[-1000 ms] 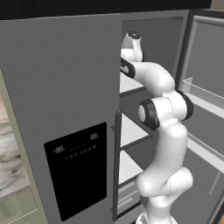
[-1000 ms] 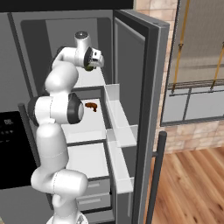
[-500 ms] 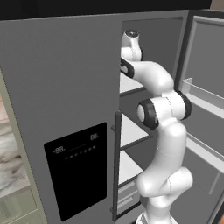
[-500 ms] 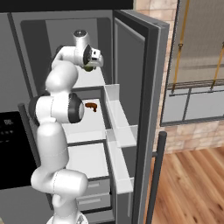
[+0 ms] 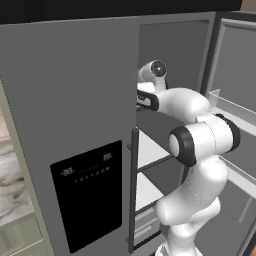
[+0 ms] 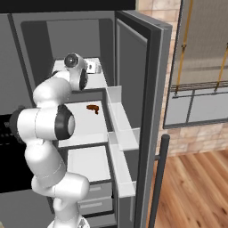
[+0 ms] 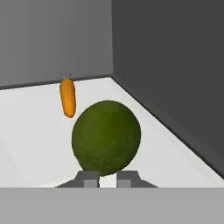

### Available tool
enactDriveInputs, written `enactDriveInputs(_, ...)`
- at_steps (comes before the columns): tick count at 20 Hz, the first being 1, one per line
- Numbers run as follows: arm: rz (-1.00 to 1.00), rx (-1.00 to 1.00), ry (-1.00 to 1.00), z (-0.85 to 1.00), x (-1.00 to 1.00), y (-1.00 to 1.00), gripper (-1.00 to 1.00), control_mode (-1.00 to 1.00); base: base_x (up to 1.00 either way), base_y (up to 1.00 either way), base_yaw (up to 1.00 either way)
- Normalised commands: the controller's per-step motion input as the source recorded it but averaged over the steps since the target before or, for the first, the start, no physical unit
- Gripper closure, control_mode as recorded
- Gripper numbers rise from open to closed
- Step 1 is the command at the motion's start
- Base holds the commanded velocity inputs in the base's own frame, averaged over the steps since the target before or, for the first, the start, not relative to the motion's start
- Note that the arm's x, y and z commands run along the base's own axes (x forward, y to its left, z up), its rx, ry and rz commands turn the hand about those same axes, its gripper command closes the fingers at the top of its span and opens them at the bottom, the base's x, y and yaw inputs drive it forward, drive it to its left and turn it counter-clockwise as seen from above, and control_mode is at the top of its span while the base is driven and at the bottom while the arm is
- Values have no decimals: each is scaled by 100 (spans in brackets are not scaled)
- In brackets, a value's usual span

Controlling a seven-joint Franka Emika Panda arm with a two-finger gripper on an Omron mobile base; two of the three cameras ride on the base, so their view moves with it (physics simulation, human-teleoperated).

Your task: Transport the steak and lime to the fridge. Place the steak on the rack containing meat and place the lime on the rack containing the vegetable, ensuring meats and vegetables are on different racks.

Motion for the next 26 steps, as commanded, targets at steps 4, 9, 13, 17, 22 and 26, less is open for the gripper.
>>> enactDriveInputs(4, 0, 0, 3, -18, -23, 0, 100, -100, 0, 0, 0)
enactDriveInputs(9, 0, 1, 9, 24, -8, 1, -100, -100, 0, 0, 0)
enactDriveInputs(13, 0, 0, 8, 33, -54, 11, -100, -100, 0, 0, 0)
enactDriveInputs(17, 0, 0, 0, 28, -96, 0, -100, -100, 0, 0, 0)
enactDriveInputs(22, 0, 0, -8, 1, -100, 0, -100, -100, 0, 0, 0)
enactDriveInputs(26, 0, 0, 0, 19, -100, 0, -100, -100, 0, 0, 0)
